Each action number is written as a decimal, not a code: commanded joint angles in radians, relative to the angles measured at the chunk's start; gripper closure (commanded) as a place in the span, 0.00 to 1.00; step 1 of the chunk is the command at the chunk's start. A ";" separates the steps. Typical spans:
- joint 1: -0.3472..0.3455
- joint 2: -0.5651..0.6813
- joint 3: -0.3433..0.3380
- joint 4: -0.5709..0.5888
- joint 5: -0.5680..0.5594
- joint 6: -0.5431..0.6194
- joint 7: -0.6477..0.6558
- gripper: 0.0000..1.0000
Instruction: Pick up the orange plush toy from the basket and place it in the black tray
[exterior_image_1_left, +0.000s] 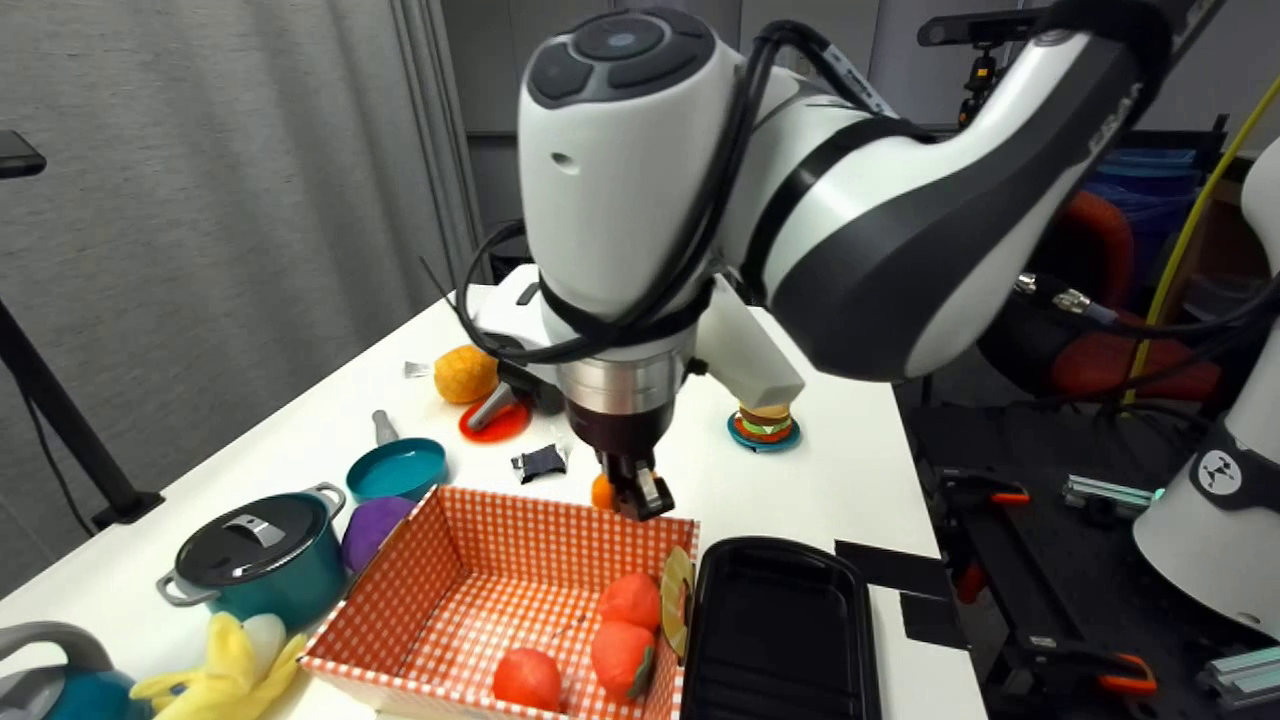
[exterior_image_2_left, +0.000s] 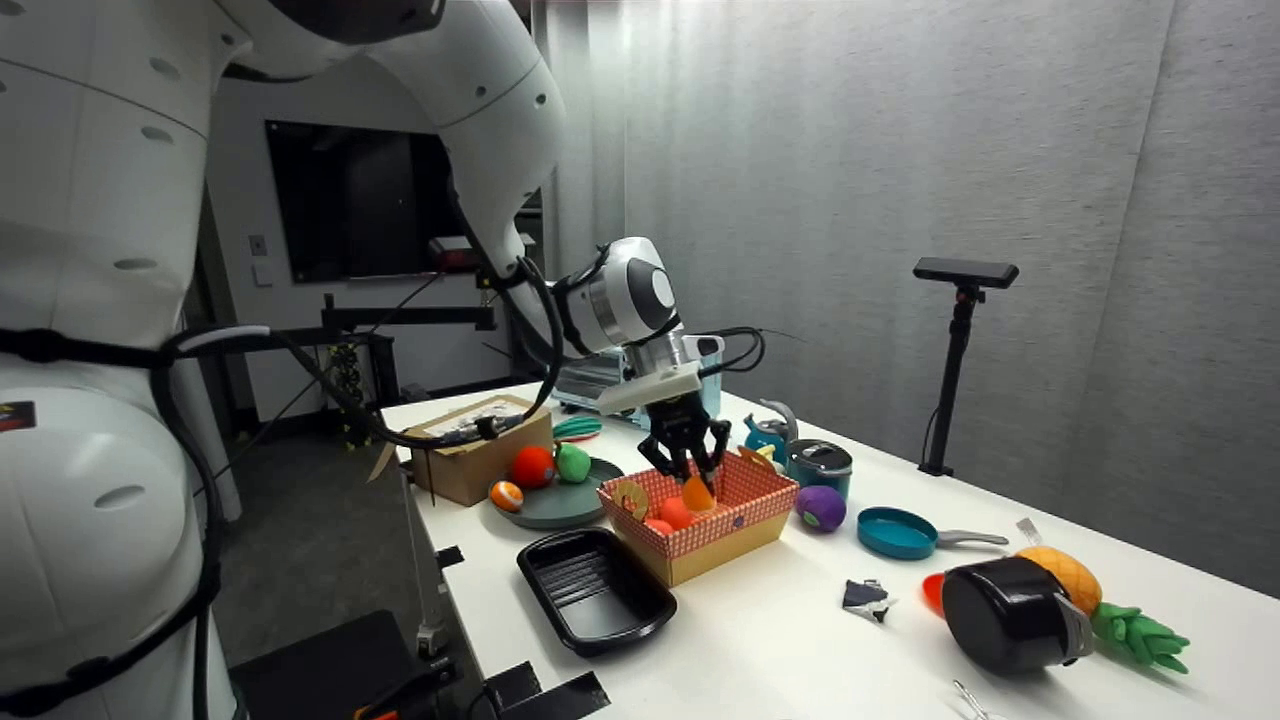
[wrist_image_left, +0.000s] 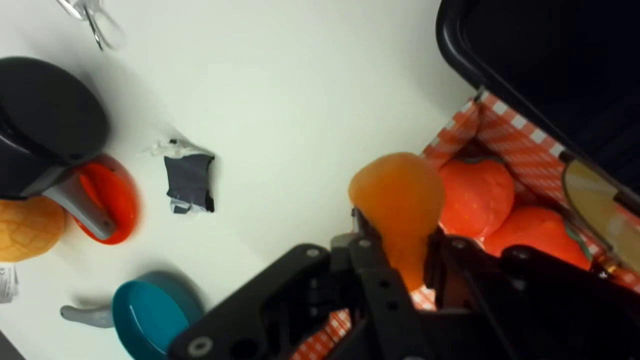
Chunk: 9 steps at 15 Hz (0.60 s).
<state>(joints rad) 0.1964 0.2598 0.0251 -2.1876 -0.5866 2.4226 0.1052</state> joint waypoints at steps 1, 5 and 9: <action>0.018 -0.134 -0.005 -0.186 -0.112 0.009 0.156 0.94; 0.007 -0.223 0.030 -0.331 -0.186 -0.007 0.272 0.94; -0.004 -0.300 0.066 -0.446 -0.189 -0.013 0.343 0.94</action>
<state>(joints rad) 0.2012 0.0610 0.0656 -2.5309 -0.7482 2.4207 0.3832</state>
